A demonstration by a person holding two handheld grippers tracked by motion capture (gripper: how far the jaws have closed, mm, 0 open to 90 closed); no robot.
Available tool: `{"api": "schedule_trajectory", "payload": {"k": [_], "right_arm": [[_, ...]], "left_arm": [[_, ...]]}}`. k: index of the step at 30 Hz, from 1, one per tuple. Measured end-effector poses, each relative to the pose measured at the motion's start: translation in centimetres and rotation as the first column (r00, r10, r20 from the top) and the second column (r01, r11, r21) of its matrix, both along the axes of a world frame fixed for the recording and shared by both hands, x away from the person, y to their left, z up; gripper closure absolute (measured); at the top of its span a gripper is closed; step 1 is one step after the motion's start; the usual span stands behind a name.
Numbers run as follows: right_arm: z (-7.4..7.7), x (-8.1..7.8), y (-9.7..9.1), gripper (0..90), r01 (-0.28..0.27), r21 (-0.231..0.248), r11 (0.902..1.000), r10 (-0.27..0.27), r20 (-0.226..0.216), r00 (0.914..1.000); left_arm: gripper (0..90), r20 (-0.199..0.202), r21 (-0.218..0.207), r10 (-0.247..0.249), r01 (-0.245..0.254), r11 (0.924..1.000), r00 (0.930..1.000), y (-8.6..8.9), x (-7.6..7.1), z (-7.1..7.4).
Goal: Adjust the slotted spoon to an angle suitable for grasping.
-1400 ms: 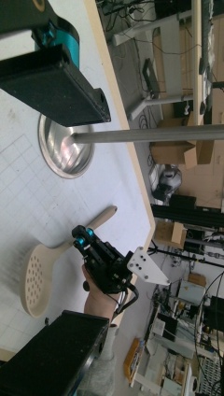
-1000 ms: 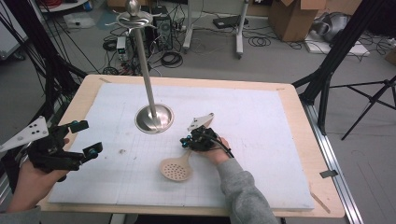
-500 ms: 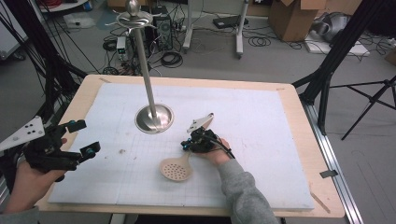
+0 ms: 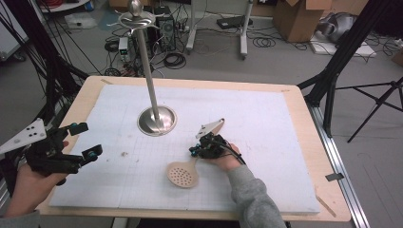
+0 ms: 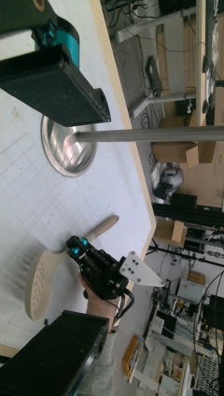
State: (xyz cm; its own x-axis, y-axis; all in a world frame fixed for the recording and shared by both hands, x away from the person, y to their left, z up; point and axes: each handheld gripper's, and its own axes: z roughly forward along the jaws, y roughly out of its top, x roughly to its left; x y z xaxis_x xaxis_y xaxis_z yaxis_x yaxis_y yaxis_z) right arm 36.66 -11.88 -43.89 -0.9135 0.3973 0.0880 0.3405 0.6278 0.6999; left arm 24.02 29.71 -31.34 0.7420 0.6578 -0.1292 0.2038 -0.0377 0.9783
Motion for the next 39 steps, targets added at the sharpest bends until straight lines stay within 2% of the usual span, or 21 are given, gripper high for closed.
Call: {"api": "schedule_trajectory", "payload": {"k": [2,7,13,20,24,27,28,30,31,32,33,34,35,36,37,38,39], "right_arm": [[-0.2,-0.2,-1.2,89.8,0.012,0.040,0.9991,-0.011,-0.031,0.9995],[-0.1,-0.8,-2.1,89.8,0.008,0.018,0.9998,-0.007,-0.026,0.9996],[-0.1,-1.6,-3.2,89.8,0.003,0.023,0.9997,-0.003,-0.026,0.9997],[0.2,-3.3,-4.8,89.8,-0.026,-0.022,0.9994,0.026,-0.002,0.9997],[0.1,-3.7,-5.3,89.8,-0.025,-0.006,0.9997,0.025,-0.001,0.9997],[0.1,-3.7,-5.3,89.7,-0.027,-0.012,0.9996,0.027,0.002,0.9996],[0.5,-3.7,-5.7,89.7,-0.036,0.019,0.9992,0.036,0.010,0.9993],[1.2,-3.5,-6.6,89.7,-0.013,0.060,0.9981,0.012,0.024,0.9997],[1.2,-3.5,-6.6,89.7,-0.013,0.060,0.9981,0.012,0.024,0.9997],[2.2,-3.3,-8.2,89.7,0.029,0.080,0.9964,-0.033,0.047,0.9984],[2.2,-3.3,-8.2,89.7,0.029,0.080,0.9964,-0.033,0.047,0.9984],[2.8,-3.2,-9.8,89.7,0.065,0.092,0.9936,-0.071,0.059,0.9958],[2.8,-3.2,-9.8,89.7,0.065,0.092,0.9936,-0.071,0.059,0.9958],[2.9,-3.0,-11.3,89.7,0.098,0.094,0.9907,-0.105,0.061,0.9926],[2.9,-3.0,-11.3,89.7,0.098,0.094,0.9907,-0.105,0.061,0.9926],[2.8,-2.9,-12.5,89.7,0.124,0.080,0.9891,-0.129,0.071,0.9891],[2.7,-2.9,-12.9,89.7,0.136,0.080,0.9875,-0.141,0.070,0.9875]], "left_arm": [[4.1,-0.005,0.000,0.002,-0.002,1.0000,1.0000,0.0,0.1,-0.1],[4.1,-0.005,-0.001,0.000,0.000,1.0000,1.0000,0.0,0.1,0.0],[4.1,-0.008,-0.002,-0.002,0.002,1.0000,1.0000,-0.1,0.2,-0.1],[4.1,-0.016,-0.002,-0.006,0.006,1.0000,0.9999,-0.2,0.4,-0.3],[4.1,-0.024,-0.004,-0.001,0.001,1.0000,0.9997,-0.2,0.6,-0.5],[4.1,-0.025,-0.002,-0.005,0.005,1.0000,0.9997,-0.4,0.7,-0.5],[4.1,-0.024,0.000,-0.010,0.010,1.0000,0.9997,-0.4,0.7,-0.5],[4.1,-0.029,-0.002,-0.012,0.012,0.9999,0.9995,-0.3,0.8,-0.5],[4.1,-0.031,-0.004,-0.012,0.012,0.9999,0.9994,-0.1,0.9,-0.6],[4.1,-0.032,-0.008,-0.010,0.009,0.9999,0.9994,0.1,0.9,-0.6],[4.1,-0.032,-0.008,-0.010,0.009,0.9999,0.9994,0.1,0.9,-0.6],[4.1,-0.032,-0.009,-0.006,0.005,0.9999,0.9995,0.3,1.0,-0.7],[4.1,-0.033,-0.014,-0.003,0.003,0.9999,0.9995,0.3,1.0,-0.7],[4.1,-0.034,-0.019,-0.006,0.005,0.9998,0.9994,0.4,1.0,-0.7],[4.1,-0.034,-0.019,-0.006,0.005,0.9998,0.9994,0.4,1.0,-0.7],[4.1,-0.035,-0.018,-0.005,0.005,0.9998,0.9994,0.4,1.0,-0.7],[4.1,-0.034,-0.018,-0.007,0.006,0.9998,0.9994,0.4,1.0,-0.7]]}}
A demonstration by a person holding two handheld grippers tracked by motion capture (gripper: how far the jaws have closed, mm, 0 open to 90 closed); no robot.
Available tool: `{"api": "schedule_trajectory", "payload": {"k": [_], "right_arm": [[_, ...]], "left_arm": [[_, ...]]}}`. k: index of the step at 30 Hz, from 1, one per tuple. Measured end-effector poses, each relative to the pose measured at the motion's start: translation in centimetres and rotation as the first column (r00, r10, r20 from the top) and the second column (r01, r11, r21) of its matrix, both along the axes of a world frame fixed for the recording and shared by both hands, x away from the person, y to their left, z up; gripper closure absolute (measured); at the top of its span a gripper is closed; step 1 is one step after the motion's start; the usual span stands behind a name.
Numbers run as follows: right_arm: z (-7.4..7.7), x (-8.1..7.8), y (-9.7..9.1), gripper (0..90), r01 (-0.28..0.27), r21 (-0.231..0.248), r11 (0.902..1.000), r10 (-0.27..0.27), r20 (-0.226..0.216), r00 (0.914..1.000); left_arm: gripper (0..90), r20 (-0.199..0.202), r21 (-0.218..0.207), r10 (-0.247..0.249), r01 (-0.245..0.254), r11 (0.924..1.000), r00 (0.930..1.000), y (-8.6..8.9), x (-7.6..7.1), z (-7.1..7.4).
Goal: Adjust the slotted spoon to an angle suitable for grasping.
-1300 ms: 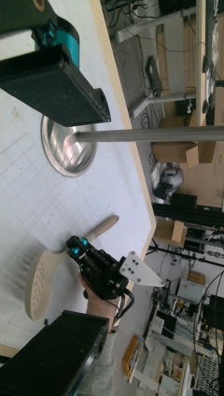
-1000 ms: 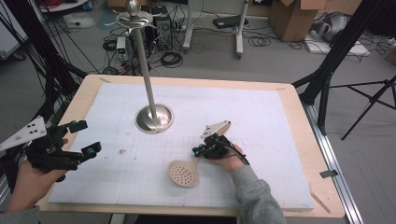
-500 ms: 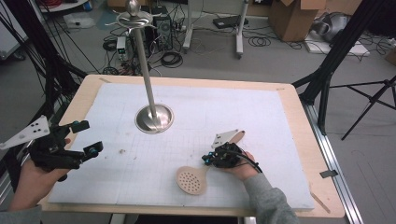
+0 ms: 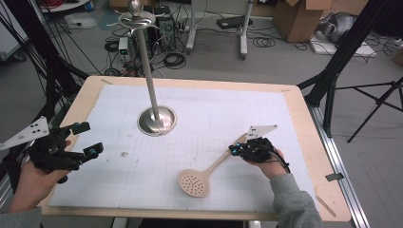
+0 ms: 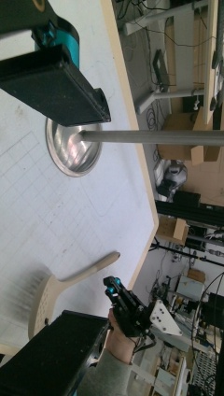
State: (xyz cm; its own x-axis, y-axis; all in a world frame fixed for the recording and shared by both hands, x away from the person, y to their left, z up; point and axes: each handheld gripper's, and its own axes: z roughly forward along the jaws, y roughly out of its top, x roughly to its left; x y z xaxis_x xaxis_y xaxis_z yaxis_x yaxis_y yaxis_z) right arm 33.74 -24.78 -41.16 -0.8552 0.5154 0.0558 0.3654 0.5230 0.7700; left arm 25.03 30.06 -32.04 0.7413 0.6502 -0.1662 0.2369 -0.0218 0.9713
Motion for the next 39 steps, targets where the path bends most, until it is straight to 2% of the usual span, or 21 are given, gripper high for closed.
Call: {"api": "schedule_trajectory", "payload": {"k": [2,3,6,7,13,20,29,35,39], "right_arm": [[-0.1,0.0,-0.5,89.7,0.014,-0.002,0.9999,-0.014,-0.004,0.9999],[-0.5,0.2,-1.5,89.7,0.044,-0.003,0.9990,-0.044,-0.007,0.9990],[-0.8,0.3,-2.1,89.7,0.063,-0.004,0.9980,-0.063,-0.010,0.9980],[-1.2,0.5,-2.7,89.7,0.087,-0.008,0.9961,-0.087,-0.013,0.9961],[-1.9,0.9,-3.6,89.7,0.135,-0.011,0.9907,-0.136,-0.023,0.9905],[-2.3,1.5,-3.4,89.7,0.159,-0.016,0.9872,-0.159,-0.011,0.9873],[-3.1,2.1,-2.9,89.7,0.162,-0.061,0.9850,-0.163,-0.019,0.9864],[-3.4,2.7,-2.4,89.7,0.175,-0.022,0.9844,-0.175,-0.030,0.9841],[-3.5,3.8,-1.1,89.7,0.172,-0.014,0.9849,-0.173,-0.035,0.9843]], "left_arm": [[4.1,0.002,-0.003,-0.008,0.008,1.0000,1.0000,-0.2,0.0,0.1],[4.1,0.006,0.000,-0.015,0.015,0.9999,0.9999,-0.3,-0.1,0.2],[4.1,0.009,0.001,-0.019,0.019,0.9998,0.9998,-0.5,-0.1,0.2],[4.1,0.008,0.002,-0.018,0.018,0.9998,0.9998,-0.5,-0.1,0.2],[4.1,0.008,0.002,-0.018,0.017,0.9998,0.9998,-0.5,-0.1,0.1],[4.1,0.009,0.002,-0.018,0.018,0.9998,0.9998,-0.4,-0.1,0.2],[4.1,0.008,0.003,-0.013,0.013,0.9999,0.9999,-0.4,-0.2,0.2],[4.1,0.013,0.011,-0.006,0.005,0.9999,0.9999,-0.2,-0.5,0.3],[4.1,0.012,0.012,0.005,-0.005,0.9999,0.9999,0.3,-0.8,0.3]]}}
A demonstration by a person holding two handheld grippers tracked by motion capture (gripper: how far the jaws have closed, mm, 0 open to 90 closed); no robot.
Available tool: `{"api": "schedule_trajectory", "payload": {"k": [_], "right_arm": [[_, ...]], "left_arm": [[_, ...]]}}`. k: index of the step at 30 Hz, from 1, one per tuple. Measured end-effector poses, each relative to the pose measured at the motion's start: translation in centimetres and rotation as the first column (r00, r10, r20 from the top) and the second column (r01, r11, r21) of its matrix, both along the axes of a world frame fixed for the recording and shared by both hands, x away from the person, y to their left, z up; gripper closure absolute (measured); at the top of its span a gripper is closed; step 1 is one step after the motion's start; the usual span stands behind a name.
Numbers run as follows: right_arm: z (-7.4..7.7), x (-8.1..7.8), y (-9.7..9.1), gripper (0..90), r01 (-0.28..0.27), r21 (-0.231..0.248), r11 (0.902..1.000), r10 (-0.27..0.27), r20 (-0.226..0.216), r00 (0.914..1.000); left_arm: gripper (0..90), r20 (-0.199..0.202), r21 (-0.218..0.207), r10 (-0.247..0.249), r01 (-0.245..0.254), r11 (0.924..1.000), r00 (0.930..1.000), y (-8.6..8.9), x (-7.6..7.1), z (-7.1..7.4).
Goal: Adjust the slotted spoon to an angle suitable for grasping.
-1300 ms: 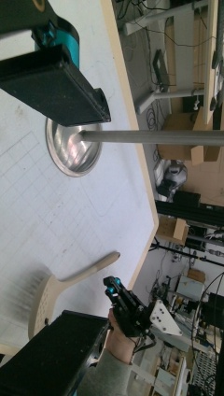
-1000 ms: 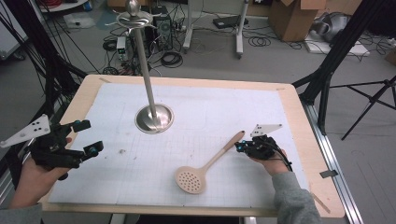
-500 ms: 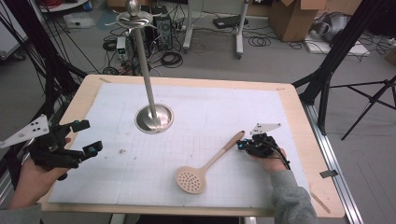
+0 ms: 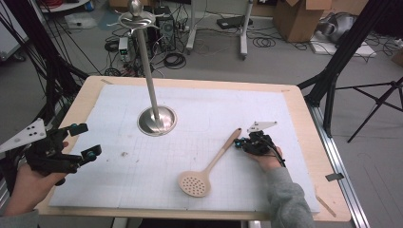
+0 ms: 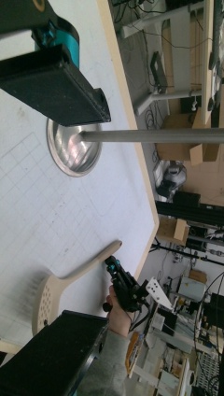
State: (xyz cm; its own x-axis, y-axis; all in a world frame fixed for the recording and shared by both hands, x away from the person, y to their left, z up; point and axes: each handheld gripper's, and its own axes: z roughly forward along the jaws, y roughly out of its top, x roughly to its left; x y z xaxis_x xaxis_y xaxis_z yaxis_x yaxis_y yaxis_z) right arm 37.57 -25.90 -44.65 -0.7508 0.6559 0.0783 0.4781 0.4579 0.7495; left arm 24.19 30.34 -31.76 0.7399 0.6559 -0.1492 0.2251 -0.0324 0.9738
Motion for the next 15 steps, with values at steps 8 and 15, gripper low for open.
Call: {"api": "schedule_trajectory", "payload": {"k": [8,15], "right_arm": [[0.1,2.3,3.1,89.7,-0.041,-0.001,0.9992,0.041,-0.017,0.9990],[0.3,3.4,6.3,89.7,-0.086,-0.016,0.9962,0.086,-0.012,0.9962]], "left_arm": [[4.2,0.002,0.003,0.011,-0.011,0.9999,0.9999,0.5,-0.8,0.0],[4.1,-0.004,0.004,0.020,-0.020,0.9998,0.9998,1.0,-1.1,-0.1]]}}
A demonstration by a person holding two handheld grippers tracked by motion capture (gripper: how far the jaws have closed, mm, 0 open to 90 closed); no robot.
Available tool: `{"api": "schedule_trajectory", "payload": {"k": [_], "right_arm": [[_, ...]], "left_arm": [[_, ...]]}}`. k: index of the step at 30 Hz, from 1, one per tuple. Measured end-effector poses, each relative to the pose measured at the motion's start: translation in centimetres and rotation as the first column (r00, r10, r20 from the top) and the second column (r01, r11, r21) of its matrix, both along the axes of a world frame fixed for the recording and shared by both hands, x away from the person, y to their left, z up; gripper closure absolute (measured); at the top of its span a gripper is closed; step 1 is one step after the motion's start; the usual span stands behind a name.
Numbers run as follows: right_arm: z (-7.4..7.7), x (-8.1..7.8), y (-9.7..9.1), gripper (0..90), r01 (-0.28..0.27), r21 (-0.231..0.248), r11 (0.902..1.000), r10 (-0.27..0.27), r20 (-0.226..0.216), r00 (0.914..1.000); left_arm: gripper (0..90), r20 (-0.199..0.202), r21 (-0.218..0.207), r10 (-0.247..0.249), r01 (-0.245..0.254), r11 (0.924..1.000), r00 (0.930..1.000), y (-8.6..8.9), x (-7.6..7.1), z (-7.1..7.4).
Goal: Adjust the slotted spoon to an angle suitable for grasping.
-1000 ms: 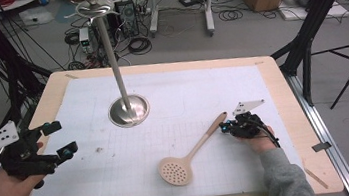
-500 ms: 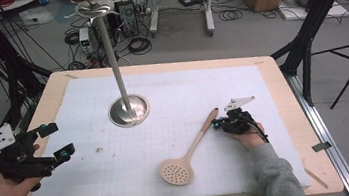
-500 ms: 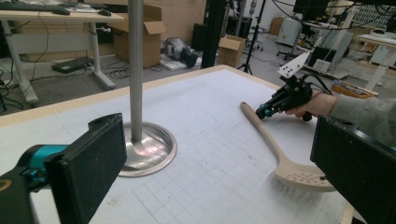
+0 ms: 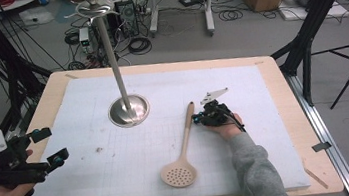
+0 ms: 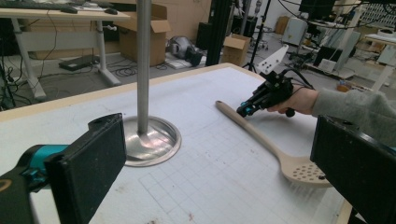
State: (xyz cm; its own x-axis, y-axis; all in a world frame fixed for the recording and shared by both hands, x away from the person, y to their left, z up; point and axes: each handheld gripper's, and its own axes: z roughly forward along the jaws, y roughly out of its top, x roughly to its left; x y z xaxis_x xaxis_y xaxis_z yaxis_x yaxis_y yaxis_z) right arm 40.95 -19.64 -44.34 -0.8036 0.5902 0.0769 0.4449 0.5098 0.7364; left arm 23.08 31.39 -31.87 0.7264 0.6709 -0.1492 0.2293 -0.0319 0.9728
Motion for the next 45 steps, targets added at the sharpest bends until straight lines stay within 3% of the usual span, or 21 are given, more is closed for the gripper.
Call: {"api": "schedule_trajectory", "payload": {"k": [3,7,11,15,20,21,24,25,26,27,28,29,31,33,36,42,45], "right_arm": [[-0.2,0.5,1.9,89.7,-0.015,0.011,0.9998,0.015,-0.002,0.9999],[-0.2,0.8,3.5,89.7,-0.053,-0.004,0.9986,0.053,0.002,0.9986],[-0.3,0.9,4.7,89.7,-0.056,0.008,0.9984,0.056,-0.006,0.9984],[-0.2,0.9,5.1,89.7,-0.065,-0.006,0.9978,0.066,0.012,0.9978],[1.4,0.2,4.2,89.7,-0.075,0.047,0.9960,0.074,0.023,0.9970],[2.2,-0.5,4.0,89.7,-0.103,0.059,0.9929,0.102,0.027,0.9945],[2.7,-1.3,4.1,89.7,-0.126,0.063,0.9900,0.125,0.031,0.9917],[3.0,-2.4,4.5,89.6,-0.164,0.066,0.9843,0.161,0.041,0.9860],[3.0,-2.4,4.5,89.6,-0.164,0.066,0.9843,0.161,0.041,0.9860],[3.0,-3.3,5.0,89.7,-0.204,0.059,0.9772,0.202,0.043,0.9785],[3.0,-3.3,5.0,89.7,-0.204,0.059,0.9772,0.202,0.043,0.9785],[2.9,-4.1,5.5,89.6,-0.235,0.037,0.9713,0.234,0.030,0.9718],[2.9,-4.4,5.7,89.6,-0.250,0.022,0.9681,0.249,0.026,0.9681],[3.1,-5.3,6.6,89.6,-0.290,-0.006,0.9571,0.290,0.043,0.9562],[3.1,-5.5,7.0,89.6,-0.295,-0.006,0.9554,0.295,0.046,0.9544],[2.7,-6.2,7.6,89.6,-0.309,-0.029,0.9507,0.309,0.009,0.9510],[2.2,-6.6,7.4,89.6,-0.307,-0.012,0.9515,0.307,0.004,0.9516]], "left_arm": [[4.1,-0.001,0.000,0.005,-0.005,1.0000,1.0000,0.1,-0.3,0.0],[4.1,-0.001,0.001,0.009,-0.009,1.0000,1.0000,0.2,-0.4,0.0],[4.1,-0.007,0.002,0.008,-0.008,1.0000,0.9999,0.2,-0.4,-0.2],[4.1,-0.014,0.013,0.006,-0.006,0.9999,0.9999,0.1,-0.4,-0.3],[4.1,-0.012,0.007,0.009,-0.009,0.9999,0.9999,0.1,-0.4,-0.3],[4.1,-0.013,0.010,0.009,-0.009,0.9999,0.9999,0.1,-0.3,-0.3],[4.1,-0.016,0.013,0.009,-0.009,0.9999,0.9998,-0.1,-0.3,-0.4],[4.1,-0.016,0.014,0.008,-0.008,0.9999,0.9998,-0.2,-0.3,-0.4],[4.1,-0.015,0.018,0.005,-0.005,0.9998,0.9999,-0.3,-0.3,-0.4],[4.1,-0.016,0.018,0.003,-0.003,0.9998,0.9999,-0.5,-0.3,-0.4],[4.1,-0.016,0.022,0.000,0.000,0.9998,0.9999,-0.5,-0.3,-0.4],[4.1,-0.015,0.021,-0.002,0.002,0.9998,0.9999,-0.7,-0.2,-0.4],[4.1,-0.016,0.021,-0.003,0.004,0.9998,0.9999,-0.7,-0.2,-0.4],[4.1,-0.021,0.025,-0.005,0.005,0.9997,0.9998,-0.7,-0.1,-0.5],[4.1,-0.024,0.022,-0.001,0.002,0.9998,0.9997,-0.7,-0.1,-0.5],[4.1,-0.022,0.023,0.001,-0.001,0.9997,0.9998,-0.5,-0.2,-0.5],[4.1,-0.021,0.026,-0.001,0.002,0.9997,0.9998,-0.7,-0.2,-0.5]]}}
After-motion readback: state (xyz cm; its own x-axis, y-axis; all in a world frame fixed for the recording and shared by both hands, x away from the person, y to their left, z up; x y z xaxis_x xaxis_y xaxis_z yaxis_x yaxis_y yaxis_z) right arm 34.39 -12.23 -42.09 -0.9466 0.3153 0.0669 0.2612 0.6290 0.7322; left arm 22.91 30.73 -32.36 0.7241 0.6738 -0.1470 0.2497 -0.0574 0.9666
